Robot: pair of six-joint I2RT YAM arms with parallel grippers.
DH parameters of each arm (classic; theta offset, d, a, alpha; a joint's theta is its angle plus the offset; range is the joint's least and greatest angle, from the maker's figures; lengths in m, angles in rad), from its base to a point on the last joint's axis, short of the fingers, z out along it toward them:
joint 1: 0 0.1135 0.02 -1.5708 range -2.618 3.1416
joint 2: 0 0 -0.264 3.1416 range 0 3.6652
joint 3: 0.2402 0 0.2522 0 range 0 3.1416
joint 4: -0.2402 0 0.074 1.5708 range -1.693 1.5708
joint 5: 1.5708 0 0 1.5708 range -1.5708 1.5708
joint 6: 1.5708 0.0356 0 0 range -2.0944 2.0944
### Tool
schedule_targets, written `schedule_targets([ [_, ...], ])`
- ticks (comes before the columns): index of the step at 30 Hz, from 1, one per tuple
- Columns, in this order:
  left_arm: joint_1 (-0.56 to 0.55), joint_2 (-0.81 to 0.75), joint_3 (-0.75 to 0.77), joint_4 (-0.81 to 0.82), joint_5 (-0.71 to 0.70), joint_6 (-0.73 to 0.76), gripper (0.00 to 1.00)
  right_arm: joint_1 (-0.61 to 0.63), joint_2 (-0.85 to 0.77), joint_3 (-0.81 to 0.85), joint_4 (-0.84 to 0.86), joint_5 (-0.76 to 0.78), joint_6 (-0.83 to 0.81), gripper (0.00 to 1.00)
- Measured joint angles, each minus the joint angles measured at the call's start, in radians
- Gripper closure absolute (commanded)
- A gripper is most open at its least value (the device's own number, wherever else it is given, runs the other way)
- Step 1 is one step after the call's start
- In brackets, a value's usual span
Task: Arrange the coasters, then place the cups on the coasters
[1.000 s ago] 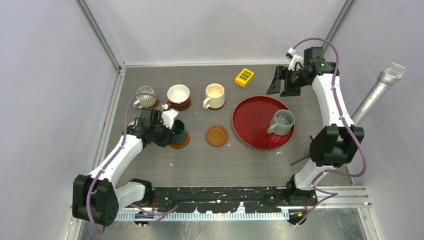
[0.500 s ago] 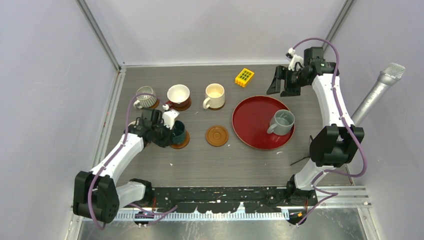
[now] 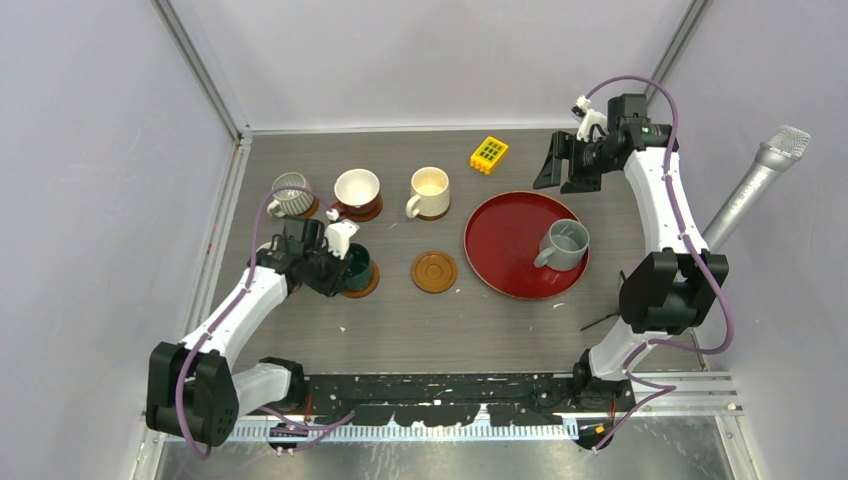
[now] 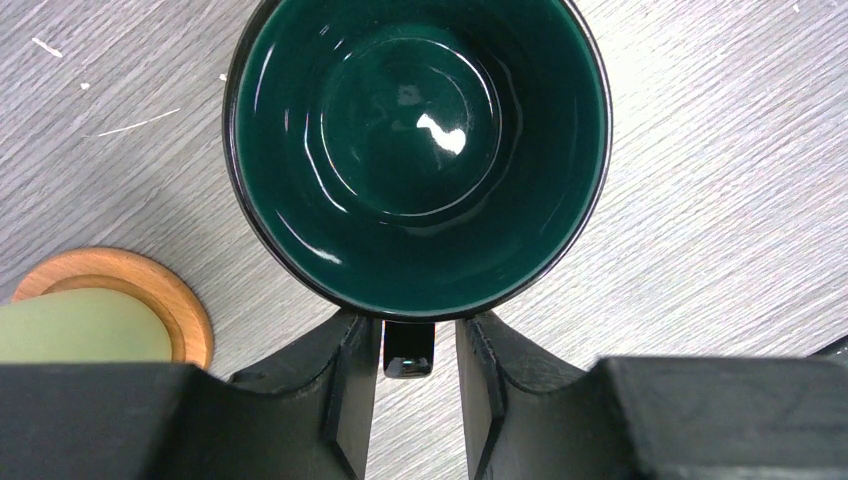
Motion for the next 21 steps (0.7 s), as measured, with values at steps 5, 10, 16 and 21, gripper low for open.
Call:
schedule_targets([
  [5,0.0,0.0,0.0,-0.002,0.006,0.012,0.66,0.001,0.0,0.0,0.0,0.0,0.0,0.22],
  [10,0.0,-0.003,0.0,-0.01,0.012,0.023,0.58,0.001,0.0,0.0,0.0,0.0,0.0,0.23],
  [16,0.0,-0.016,0.006,-0.051,0.029,0.062,0.57,0.003,0.0,0.0,0.0,0.0,0.0,0.22],
  [21,0.0,-0.017,0.026,-0.096,0.05,0.1,0.62,0.005,0.0,0.0,0.0,0.0,0.0,0.22],
])
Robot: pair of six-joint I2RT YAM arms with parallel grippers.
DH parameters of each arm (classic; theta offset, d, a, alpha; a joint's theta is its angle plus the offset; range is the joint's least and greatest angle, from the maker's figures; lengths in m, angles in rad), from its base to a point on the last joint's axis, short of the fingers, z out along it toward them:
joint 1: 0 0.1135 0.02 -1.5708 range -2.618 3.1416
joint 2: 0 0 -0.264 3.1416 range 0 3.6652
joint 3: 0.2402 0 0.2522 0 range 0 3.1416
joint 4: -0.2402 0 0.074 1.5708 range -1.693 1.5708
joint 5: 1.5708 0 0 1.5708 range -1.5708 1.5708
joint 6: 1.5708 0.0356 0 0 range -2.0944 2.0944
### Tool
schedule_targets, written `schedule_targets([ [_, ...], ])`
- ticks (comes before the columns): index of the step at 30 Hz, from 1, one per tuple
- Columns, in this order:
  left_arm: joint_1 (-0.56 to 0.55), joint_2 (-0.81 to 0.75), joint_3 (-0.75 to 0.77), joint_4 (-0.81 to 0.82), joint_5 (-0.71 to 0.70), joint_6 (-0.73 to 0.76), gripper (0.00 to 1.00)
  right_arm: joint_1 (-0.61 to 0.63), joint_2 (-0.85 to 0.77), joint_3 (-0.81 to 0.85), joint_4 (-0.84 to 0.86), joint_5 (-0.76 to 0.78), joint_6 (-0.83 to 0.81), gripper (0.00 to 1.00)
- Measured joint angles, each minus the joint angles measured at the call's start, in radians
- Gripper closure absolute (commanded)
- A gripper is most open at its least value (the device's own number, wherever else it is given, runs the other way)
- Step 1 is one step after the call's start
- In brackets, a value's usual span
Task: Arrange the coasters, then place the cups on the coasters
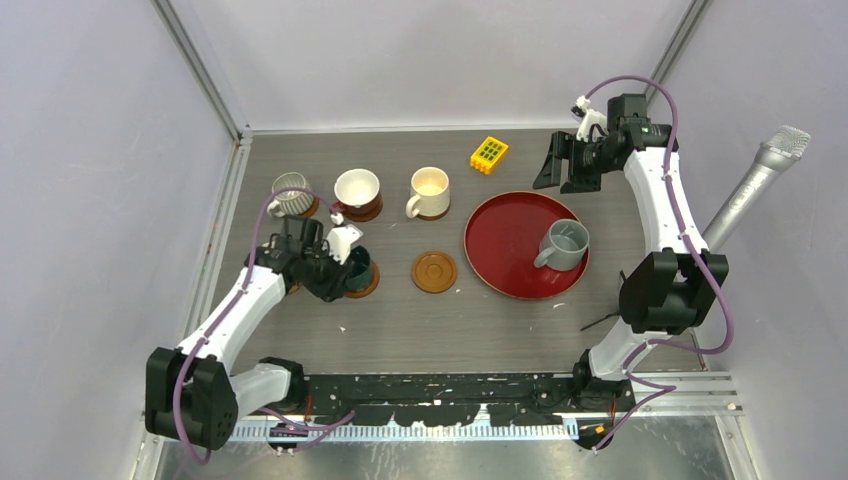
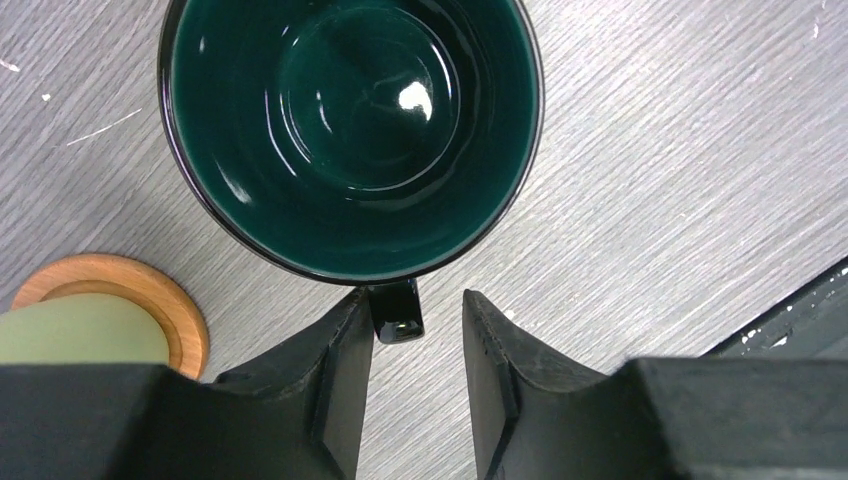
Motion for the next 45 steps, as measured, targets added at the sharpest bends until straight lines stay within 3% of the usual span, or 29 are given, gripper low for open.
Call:
schedule_targets([
  [4,0.0,0.0,0.015,-0.029,0.019,0.025,0.59,0.0,0.0,0.0,0.0,0.0,0.0,0.22],
  [11,0.0,-0.013,0.032,-0.07,0.042,0.05,0.41,0.002,0.0,0.0,0.0,0.0,0.0,0.22],
  [17,0.0,-0.027,0.095,-0.095,0.047,0.044,0.36,0.002,0.0,0.0,0.0,0.0,-0.001,0.22],
  [28,-0.019,0.072,0.4,-0.126,0.05,-0.002,0.33,0.002,0.0,0.001,-0.002,0.005,-0.01,0.22],
  [36,-0.209,0.217,0.526,-0.093,-0.011,-0.037,0.3,0.002,0.0,0.031,-0.021,0.025,-0.024,0.22],
  [45,-0.484,0.55,0.812,-0.021,-0.092,-0.093,0.23,-0.015,0.0,0.187,-0.048,0.037,-0.023,0.19],
])
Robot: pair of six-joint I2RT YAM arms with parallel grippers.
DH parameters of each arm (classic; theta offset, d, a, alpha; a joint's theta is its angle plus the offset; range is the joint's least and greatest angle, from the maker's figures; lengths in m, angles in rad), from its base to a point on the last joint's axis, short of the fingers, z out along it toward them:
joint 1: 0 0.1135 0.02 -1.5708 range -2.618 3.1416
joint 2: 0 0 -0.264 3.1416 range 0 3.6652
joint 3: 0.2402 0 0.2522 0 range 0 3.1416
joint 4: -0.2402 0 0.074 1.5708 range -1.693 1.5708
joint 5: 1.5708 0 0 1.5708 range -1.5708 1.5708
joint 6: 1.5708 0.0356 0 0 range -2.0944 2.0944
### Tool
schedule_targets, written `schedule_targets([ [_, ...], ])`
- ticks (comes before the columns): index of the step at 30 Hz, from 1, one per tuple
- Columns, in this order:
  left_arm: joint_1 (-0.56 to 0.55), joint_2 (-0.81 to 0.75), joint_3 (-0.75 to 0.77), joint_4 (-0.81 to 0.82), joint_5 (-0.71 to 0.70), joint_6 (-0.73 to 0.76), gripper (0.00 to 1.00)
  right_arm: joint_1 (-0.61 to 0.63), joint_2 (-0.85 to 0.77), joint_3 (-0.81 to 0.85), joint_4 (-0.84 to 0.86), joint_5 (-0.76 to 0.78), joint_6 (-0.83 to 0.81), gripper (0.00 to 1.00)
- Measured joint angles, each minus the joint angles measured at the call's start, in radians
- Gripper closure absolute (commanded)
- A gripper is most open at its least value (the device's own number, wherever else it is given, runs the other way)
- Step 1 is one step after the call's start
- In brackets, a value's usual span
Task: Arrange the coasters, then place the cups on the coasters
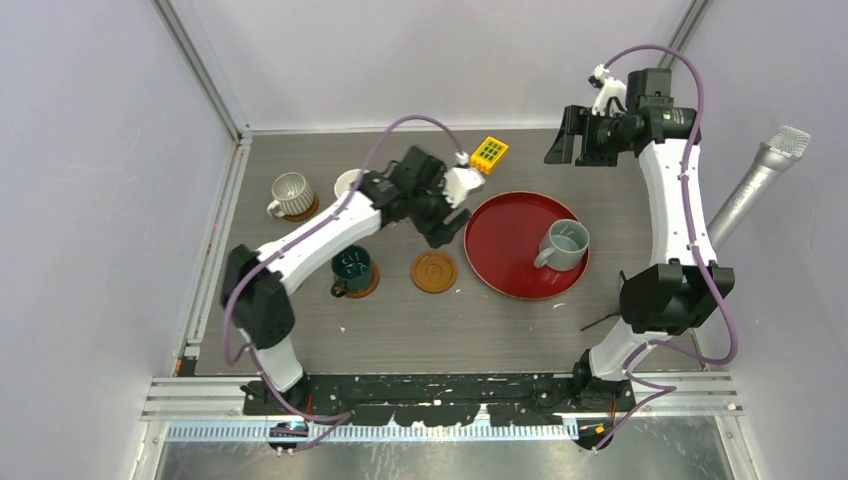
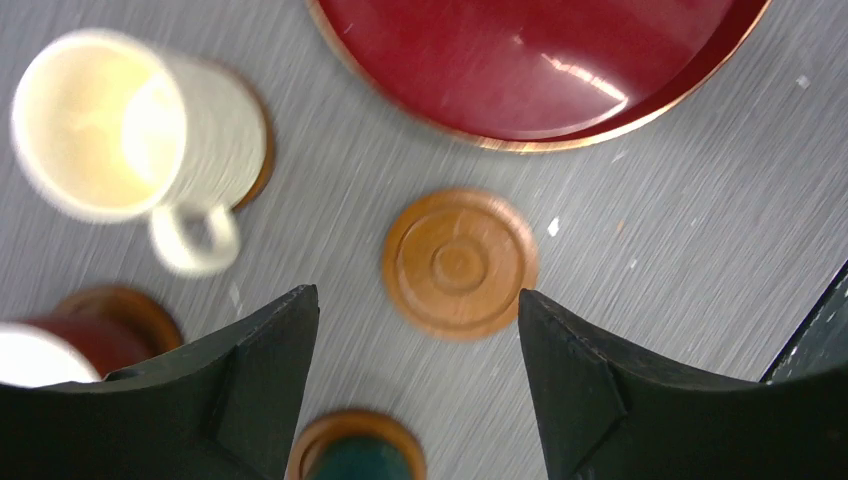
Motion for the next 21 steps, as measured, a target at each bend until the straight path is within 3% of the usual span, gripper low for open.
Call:
schedule_targets([
  [2,-0.055,0.079,0.065,0.008,-0.014,-0.013,0.16,-0.009,-0.001,0.032,-0.002,0.012,0.005,0.18],
  [6,-0.163,0.227,0.193,0.028,-0.016,-0.055,0.13,-0.027,-0.003,0.051,-0.006,0.045,0.032,0.17],
  [13,-0.296,0.473,0.455,0.036,-0.05,-0.133,0.12,-0.037,-0.027,0.05,-0.007,0.097,0.068,0.17],
  [21,-0.364,0.718,0.703,0.023,-0.127,-0.175,0.18,-0.037,-0.065,0.026,-0.006,0.105,0.076,0.16],
])
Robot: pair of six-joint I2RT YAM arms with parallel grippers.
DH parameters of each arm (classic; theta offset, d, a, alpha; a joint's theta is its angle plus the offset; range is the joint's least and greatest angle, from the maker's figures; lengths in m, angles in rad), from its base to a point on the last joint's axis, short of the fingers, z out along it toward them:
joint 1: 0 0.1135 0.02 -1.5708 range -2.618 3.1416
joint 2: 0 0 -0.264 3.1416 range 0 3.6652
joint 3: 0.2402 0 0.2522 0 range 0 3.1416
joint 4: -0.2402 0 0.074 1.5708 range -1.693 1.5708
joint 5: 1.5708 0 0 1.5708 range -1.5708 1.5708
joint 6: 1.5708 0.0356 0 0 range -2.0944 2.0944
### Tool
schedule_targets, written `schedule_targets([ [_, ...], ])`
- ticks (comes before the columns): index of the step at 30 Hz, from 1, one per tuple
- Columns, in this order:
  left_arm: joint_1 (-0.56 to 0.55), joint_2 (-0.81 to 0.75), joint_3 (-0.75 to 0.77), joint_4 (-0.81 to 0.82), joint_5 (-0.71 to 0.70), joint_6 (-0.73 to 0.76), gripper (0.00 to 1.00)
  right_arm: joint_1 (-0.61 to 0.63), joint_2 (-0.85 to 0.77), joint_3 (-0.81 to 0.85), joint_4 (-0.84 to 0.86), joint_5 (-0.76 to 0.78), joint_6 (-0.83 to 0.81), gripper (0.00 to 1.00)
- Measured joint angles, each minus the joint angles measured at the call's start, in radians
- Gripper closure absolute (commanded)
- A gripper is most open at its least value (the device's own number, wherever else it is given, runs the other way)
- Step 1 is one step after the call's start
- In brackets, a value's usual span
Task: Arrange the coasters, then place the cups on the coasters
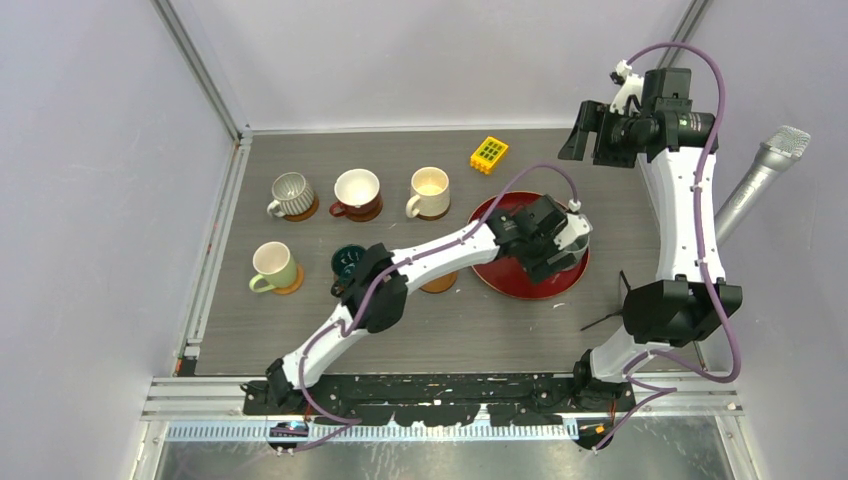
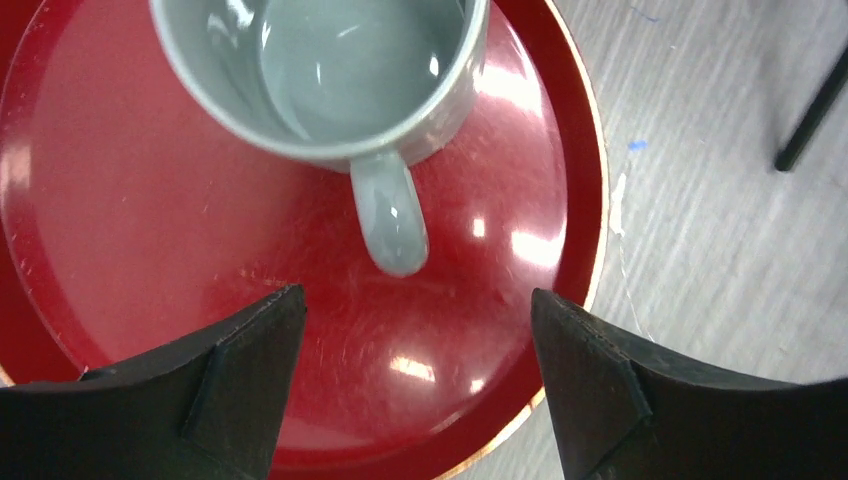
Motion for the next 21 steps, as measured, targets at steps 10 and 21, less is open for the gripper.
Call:
schedule_targets([
  [10,-0.016,0.167,0.157,-0.002,-0.126,0.006,0.38,0.0,-0.054,-0.056,-0.002,0.01,-0.002,0.17],
  [21,-0.002,0.17,0.159,0.024,-0.162,0.031,0.91,0.0,-0.056,-0.06,-0.002,0.011,-0.009,0.17],
])
